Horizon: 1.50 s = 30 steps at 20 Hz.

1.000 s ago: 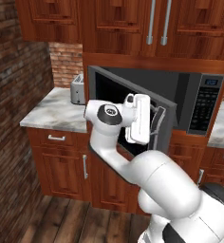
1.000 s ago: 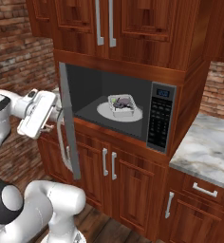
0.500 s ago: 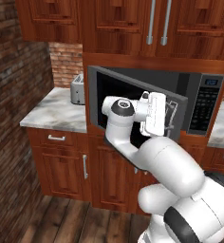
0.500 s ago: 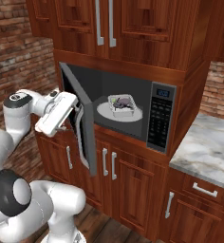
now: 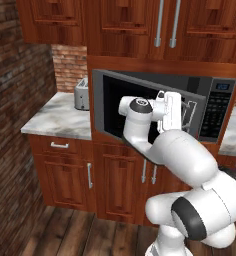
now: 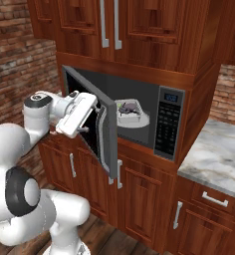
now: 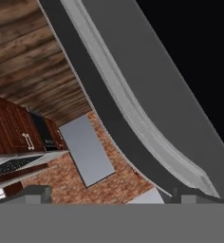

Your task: Place the tupperware containing the fish and eggplant meal in the microwave. Close the microwave door and press the start button to reheat the meal.

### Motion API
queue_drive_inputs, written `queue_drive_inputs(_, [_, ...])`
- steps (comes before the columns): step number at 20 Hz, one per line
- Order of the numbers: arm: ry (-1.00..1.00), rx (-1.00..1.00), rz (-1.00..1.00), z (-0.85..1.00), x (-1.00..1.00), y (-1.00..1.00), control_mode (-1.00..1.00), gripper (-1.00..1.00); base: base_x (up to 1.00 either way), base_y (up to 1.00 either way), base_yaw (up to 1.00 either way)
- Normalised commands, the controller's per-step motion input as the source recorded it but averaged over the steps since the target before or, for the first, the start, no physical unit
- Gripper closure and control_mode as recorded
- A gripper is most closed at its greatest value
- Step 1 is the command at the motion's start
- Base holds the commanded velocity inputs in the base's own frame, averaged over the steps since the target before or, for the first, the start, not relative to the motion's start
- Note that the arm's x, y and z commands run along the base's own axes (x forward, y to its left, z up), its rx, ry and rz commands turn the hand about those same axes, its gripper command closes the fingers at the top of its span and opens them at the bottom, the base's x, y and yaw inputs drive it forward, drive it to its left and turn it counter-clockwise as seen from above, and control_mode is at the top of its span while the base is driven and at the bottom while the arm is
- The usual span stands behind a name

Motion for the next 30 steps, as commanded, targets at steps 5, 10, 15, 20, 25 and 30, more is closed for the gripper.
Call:
queue_drive_inputs(5, [0.00,-0.01,0.00,0.00,0.65,-0.21,-1.00,-1.00,0.00,0.00,0.00])
queue_drive_inputs(10, [0.00,0.00,0.03,0.00,0.58,-0.23,-1.00,-1.00,0.00,0.00,0.00])
queue_drive_inputs(15, [-0.05,0.00,0.11,-0.03,0.58,-0.29,-1.00,-1.00,0.00,0.00,0.00])
queue_drive_inputs(20, [-0.22,0.01,0.23,-0.24,0.67,-0.41,-1.00,-1.00,0.00,0.00,0.00])
queue_drive_inputs(25, [-0.41,0.07,0.33,-0.35,0.57,-0.45,-1.00,-1.00,0.00,0.00,0.00])
queue_drive_inputs(30, [-0.44,0.07,0.31,-0.20,0.67,-0.36,-1.00,-1.00,0.00,0.00,0.00])
